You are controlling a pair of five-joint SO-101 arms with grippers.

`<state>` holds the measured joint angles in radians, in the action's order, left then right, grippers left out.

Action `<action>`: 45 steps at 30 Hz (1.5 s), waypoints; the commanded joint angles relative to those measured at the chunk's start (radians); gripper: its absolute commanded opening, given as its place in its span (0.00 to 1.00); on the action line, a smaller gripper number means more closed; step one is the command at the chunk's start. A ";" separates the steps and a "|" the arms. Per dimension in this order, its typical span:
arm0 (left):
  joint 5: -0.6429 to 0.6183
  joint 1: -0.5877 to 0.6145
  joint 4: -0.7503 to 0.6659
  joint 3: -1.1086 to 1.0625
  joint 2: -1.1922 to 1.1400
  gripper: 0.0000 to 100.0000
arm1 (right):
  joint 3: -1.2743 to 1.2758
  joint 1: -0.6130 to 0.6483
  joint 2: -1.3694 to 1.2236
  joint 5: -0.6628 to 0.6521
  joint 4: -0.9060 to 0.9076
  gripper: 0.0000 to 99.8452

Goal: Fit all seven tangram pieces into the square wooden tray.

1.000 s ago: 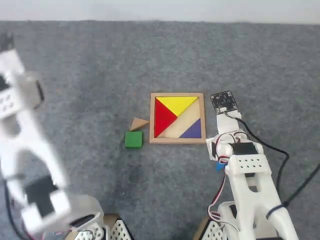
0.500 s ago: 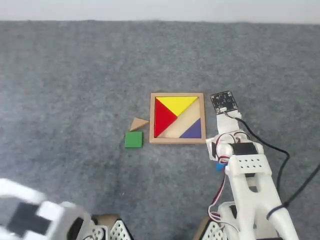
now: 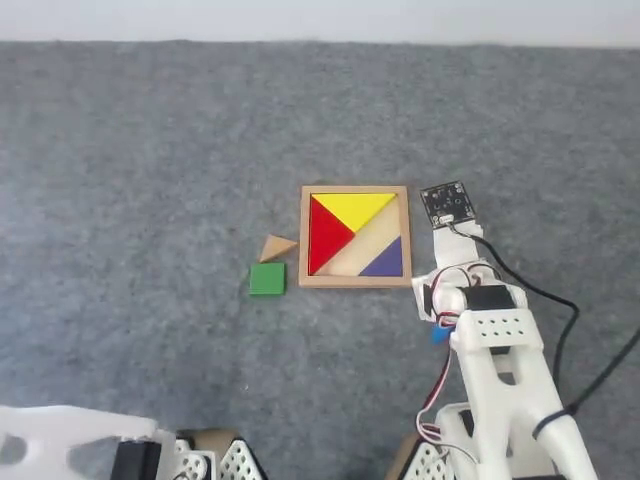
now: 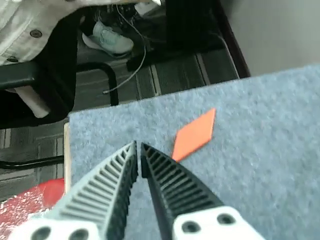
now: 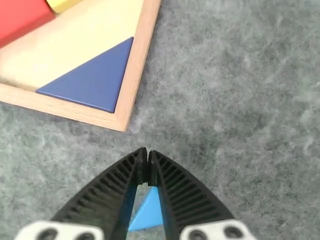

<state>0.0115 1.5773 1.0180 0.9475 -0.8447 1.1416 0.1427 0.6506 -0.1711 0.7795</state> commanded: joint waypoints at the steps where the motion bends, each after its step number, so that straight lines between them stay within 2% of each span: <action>1: -0.137 -0.008 -0.029 0.533 -0.302 0.02 | -0.006 -0.012 0.045 -0.008 -0.019 0.01; 5: -0.204 -0.037 -0.137 0.743 -0.540 0.02 | -0.006 -0.012 0.045 -0.009 -0.019 0.01; 10: -0.215 -0.066 -0.334 0.581 -0.594 0.02 | -0.005 -0.012 0.045 -0.011 -0.019 0.01; 16: -0.354 -0.066 -0.393 0.512 -0.589 0.02 | -0.003 -0.012 0.045 -0.012 -0.019 0.01; 20: -0.422 -0.069 -0.474 0.453 -0.611 0.08 | -0.003 -0.012 0.042 -0.012 -0.019 0.01; 23: -0.428 -0.069 -0.528 0.383 -0.629 0.08 | -0.003 -0.012 0.042 -0.012 -0.019 0.01; 25: -0.368 -0.081 -0.473 0.349 -0.632 0.08 | -0.003 -0.012 0.044 -0.012 -0.019 0.01; 27: -0.304 -0.103 -0.336 0.340 -0.624 0.05 | -0.003 -0.012 0.044 -0.012 -0.021 0.01; 29: -0.261 -0.120 -0.167 0.403 -0.618 0.02 | -0.003 -0.012 0.039 -0.012 -0.036 0.01; 35: -0.261 -0.183 0.407 0.751 -0.597 0.01 | -0.003 -0.012 0.036 -0.012 -0.039 0.01; 39: -0.198 -0.276 0.730 0.734 -0.494 0.01 | -0.003 -0.012 0.036 -0.012 -0.039 0.01; 42: -0.198 -0.325 0.750 0.713 -0.434 0.01 | -0.003 -0.013 0.036 -0.012 -0.039 0.01; 45: -0.184 -0.377 0.752 0.582 -0.319 0.01 | -0.003 -0.012 0.036 -0.012 -0.041 0.01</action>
<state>-0.1972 1.2674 1.7039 1.6210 -1.3725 1.1416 0.1427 0.6506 -0.1741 0.7564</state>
